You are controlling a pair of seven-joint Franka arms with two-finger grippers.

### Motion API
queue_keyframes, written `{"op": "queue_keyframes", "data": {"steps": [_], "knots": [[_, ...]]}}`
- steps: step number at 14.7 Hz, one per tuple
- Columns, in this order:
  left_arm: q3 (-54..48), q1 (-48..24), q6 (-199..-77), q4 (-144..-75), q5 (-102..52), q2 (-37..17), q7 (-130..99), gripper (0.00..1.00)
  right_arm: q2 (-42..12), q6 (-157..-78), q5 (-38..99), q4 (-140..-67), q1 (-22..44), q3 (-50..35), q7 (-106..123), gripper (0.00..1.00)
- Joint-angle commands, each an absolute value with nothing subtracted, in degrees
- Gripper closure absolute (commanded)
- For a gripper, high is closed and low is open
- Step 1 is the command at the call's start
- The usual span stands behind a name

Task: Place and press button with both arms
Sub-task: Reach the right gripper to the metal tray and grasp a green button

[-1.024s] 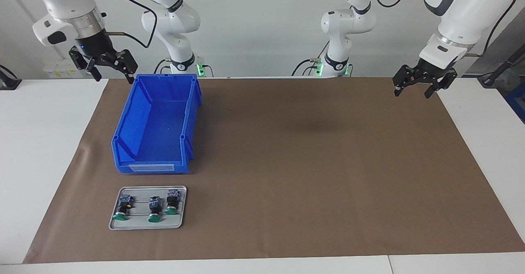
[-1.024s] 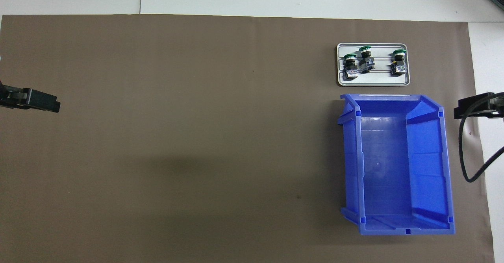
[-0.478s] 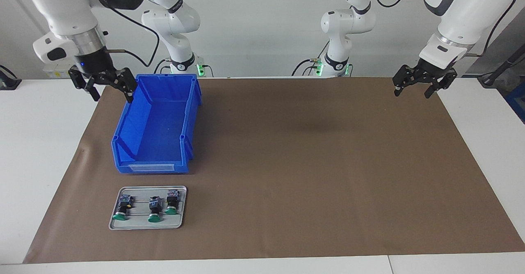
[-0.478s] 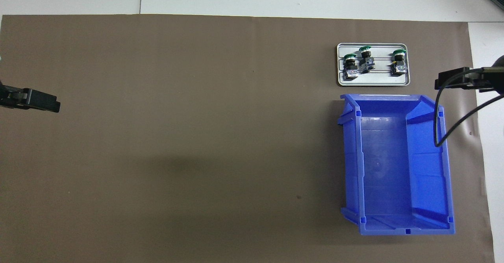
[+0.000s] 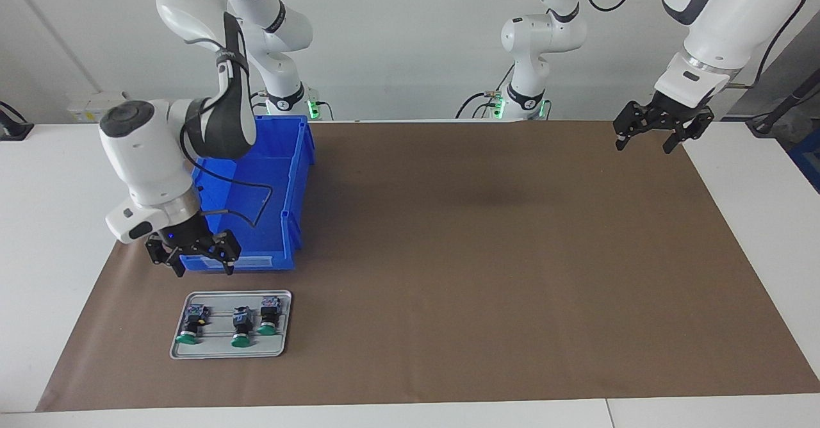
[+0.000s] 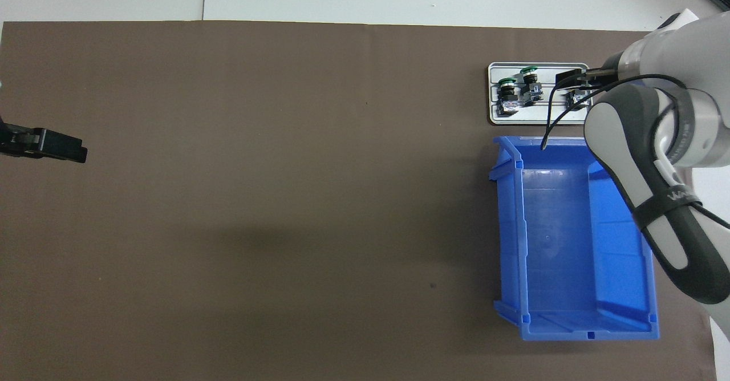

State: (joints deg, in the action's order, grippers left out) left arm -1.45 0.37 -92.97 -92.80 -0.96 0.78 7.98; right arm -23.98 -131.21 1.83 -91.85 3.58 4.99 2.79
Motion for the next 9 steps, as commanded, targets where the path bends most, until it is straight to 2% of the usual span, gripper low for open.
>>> {"op": "queue_keyframes", "data": {"steps": [1, 4, 9], "knots": [[-1.9, 1.1, -94.0, -95.2, 0.2, 2.6, 8.6, 0.0, -29.7, -135.2, 3.0, -88.1, 2.4, 3.3, 5.6, 0.0], [-1.9, 1.1, -94.0, -95.2, 0.2, 2.6, 8.6, 0.0, -34.6, -142.9, 6.3, -88.2, 1.1, 1.7, 9.8, 0.0], [-1.9, 1.1, -94.0, -95.2, 0.2, 2.6, 8.6, 0.0, -37.0, -145.6, 7.6, -88.4, 0.7, 1.7, 10.4, 0.0]]}}
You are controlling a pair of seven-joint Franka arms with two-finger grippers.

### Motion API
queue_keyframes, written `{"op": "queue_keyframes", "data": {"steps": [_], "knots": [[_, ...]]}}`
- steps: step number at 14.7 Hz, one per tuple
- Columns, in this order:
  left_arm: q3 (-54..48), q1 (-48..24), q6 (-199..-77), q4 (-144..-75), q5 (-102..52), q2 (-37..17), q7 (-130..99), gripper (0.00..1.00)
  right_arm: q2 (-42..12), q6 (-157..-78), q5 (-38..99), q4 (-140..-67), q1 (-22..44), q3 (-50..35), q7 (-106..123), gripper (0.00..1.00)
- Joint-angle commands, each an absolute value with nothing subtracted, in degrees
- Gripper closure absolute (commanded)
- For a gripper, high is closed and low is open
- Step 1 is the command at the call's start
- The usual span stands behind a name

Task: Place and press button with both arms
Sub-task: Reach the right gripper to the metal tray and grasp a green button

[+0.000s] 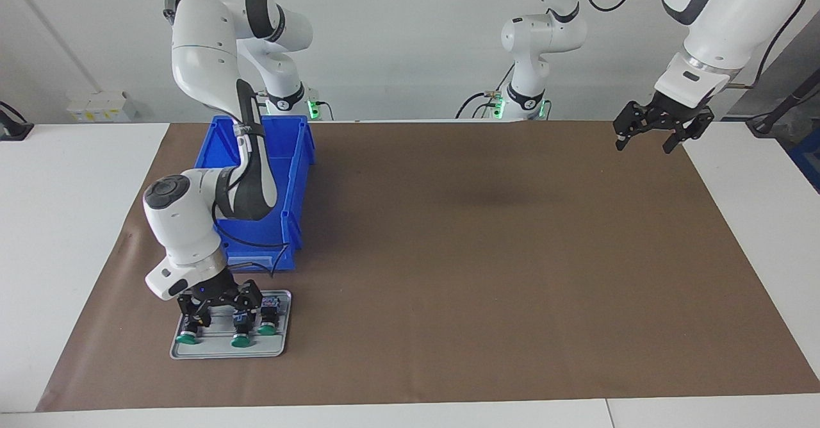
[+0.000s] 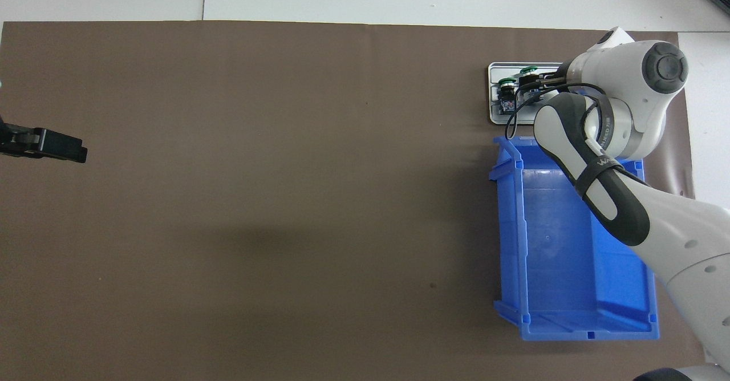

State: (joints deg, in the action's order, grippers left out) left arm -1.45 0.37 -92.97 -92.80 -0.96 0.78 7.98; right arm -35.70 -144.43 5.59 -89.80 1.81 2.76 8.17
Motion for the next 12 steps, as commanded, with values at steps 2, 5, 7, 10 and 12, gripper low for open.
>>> {"op": "queue_keyframes", "data": {"steps": [2, 5, 7, 10, 12], "knots": [[-1.9, 1.1, -94.0, -95.2, 0.2, 2.6, 8.6, 0.0, -37.1, -145.3, 7.9, -89.4, 0.4, 1.7, 11.2, 0.0], [-1.9, 1.1, -94.0, -95.2, 0.2, 2.6, 8.6, 0.0, -36.9, -144.9, 8.0, -91.1, 0.1, 1.7, 13.2, 0.01], [-1.9, 1.1, -94.0, -95.2, 0.2, 2.6, 8.6, 0.0, -36.7, -145.0, 8.0, -91.5, 0.3, 1.7, 13.3, 0.15], [-1.9, 1.1, -94.0, -95.2, 0.2, 2.6, 8.6, 0.0, -36.5, -144.7, 8.0, -92.3, 0.4, 1.7, 13.2, 0.61], [-1.9, 1.1, -94.0, -95.2, 0.2, 2.6, 8.6, 0.0, -36.4, -143.2, 8.1, -91.5, 0.4, 1.7, 12.5, 1.0]]}}
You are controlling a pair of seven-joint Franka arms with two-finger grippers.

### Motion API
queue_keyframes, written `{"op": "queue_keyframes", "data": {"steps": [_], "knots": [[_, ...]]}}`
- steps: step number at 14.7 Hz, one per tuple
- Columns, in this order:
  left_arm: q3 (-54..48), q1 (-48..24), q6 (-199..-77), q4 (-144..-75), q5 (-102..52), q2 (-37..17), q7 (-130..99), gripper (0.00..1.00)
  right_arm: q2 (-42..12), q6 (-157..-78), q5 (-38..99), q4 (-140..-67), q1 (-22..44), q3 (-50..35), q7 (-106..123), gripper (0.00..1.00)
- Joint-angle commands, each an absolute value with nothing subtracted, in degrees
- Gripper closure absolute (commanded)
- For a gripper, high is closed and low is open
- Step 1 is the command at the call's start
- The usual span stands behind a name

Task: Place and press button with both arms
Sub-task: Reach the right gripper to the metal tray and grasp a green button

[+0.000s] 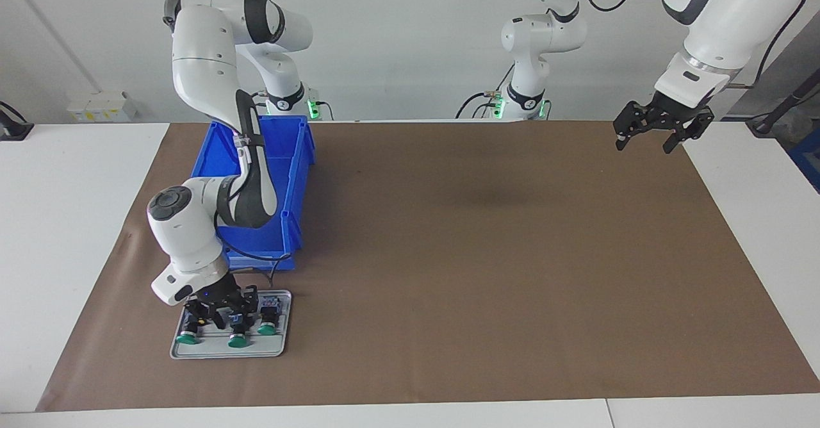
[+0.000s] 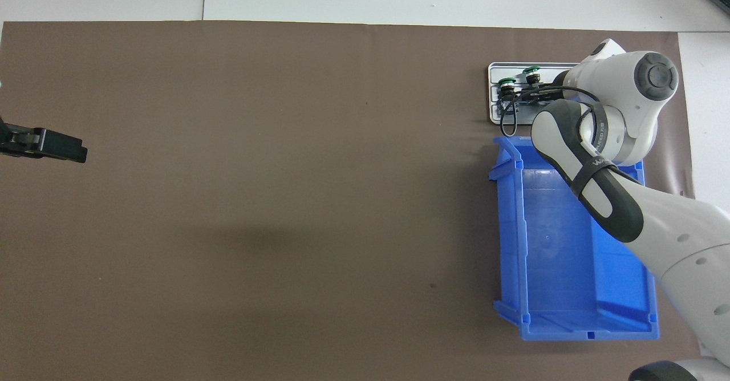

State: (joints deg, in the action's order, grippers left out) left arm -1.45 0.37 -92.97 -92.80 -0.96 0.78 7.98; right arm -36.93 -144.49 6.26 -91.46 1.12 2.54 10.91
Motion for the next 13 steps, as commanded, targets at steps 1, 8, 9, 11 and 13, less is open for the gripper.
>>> {"op": "queue_keyframes", "data": {"steps": [1, 8, 9, 11, 13], "knots": [[-1.9, 1.1, -94.0, -95.2, 0.2, 2.6, 8.6, 0.0, -36.2, -142.7, 8.3, -90.7, 0.4, 1.6, 12.2, 1.0], [-1.9, 1.1, -94.0, -95.2, 0.2, 2.6, 8.6, 0.0, -35.4, -123.1, -3.1, -72.0, 4.0, 2.4, -11.1, 1.0], [-1.9, 1.1, -94.0, -95.2, 0.2, 2.6, 8.6, 0.0, -35.3, -119.7, -3.1, -69.4, 4.6, 2.3, -17.5, 1.0], [-1.9, 1.1, -94.0, -95.2, 0.2, 2.6, 8.6, 0.0, -35.2, -115.9, -3.1, -66.3, 6.5, 2.4, -32.3, 1.0], [-1.9, 1.1, -94.0, -95.2, 0.2, 2.6, 8.6, 0.0, -32.9, -115.5, -3.0, -66.0, 7.8, 1.6, -48.5, 1.0]]}}
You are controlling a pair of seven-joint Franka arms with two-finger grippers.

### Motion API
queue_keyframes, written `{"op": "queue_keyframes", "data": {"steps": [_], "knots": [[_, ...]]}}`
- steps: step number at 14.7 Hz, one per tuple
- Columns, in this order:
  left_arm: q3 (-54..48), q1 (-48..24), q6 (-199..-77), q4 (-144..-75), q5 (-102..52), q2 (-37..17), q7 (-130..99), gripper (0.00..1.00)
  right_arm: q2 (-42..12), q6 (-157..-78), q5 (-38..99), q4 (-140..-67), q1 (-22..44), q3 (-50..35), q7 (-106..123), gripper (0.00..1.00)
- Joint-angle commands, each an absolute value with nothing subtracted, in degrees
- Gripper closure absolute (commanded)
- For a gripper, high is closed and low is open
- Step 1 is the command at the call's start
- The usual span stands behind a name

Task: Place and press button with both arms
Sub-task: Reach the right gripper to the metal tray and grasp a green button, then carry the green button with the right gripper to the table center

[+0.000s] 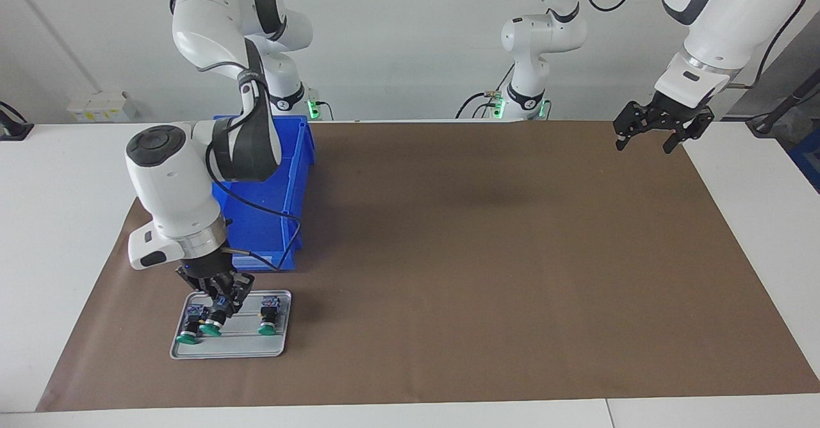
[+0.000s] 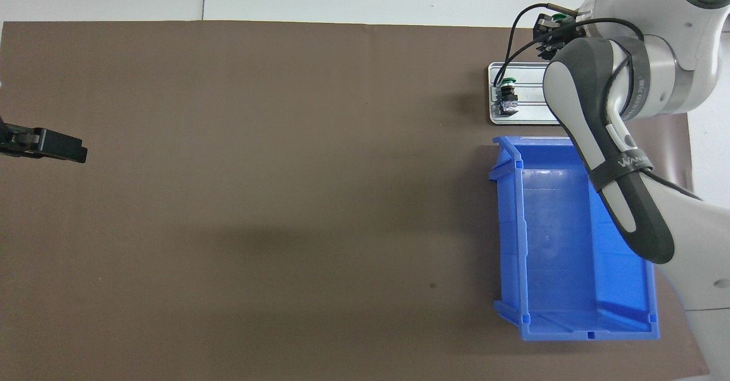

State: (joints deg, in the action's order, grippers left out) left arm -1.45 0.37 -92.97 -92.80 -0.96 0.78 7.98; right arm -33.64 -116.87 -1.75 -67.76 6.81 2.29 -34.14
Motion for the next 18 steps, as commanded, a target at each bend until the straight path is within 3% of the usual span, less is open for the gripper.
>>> {"op": "queue_keyframes", "data": {"steps": [1, 10, 14, 18], "knots": [[-1.9, 1.1, -94.0, -95.2, 0.2, 2.6, 8.6, 0.0, -32.3, -115.1, -2.8, -66.0, 9.0, 1.5, -55.7, 1.0], [-1.9, 1.1, -94.0, -95.2, 0.2, 2.6, 8.6, 0.0, -31.5, -112.3, -7.4, -69.8, 30.0, 1.6, -115.0, 1.0], [-1.9, 1.1, -94.0, -95.2, 0.2, 2.6, 8.6, 0.0, -37.9, -112.0, -14.7, -69.0, 41.2, 1.6, -134.2, 1.0], [-1.9, 1.1, -94.0, -95.2, 0.2, 2.6, 8.6, 0.0, -41.9, -119.2, -13.5, -68.0, 43.9, 1.2, -146.7, 1.0]]}}
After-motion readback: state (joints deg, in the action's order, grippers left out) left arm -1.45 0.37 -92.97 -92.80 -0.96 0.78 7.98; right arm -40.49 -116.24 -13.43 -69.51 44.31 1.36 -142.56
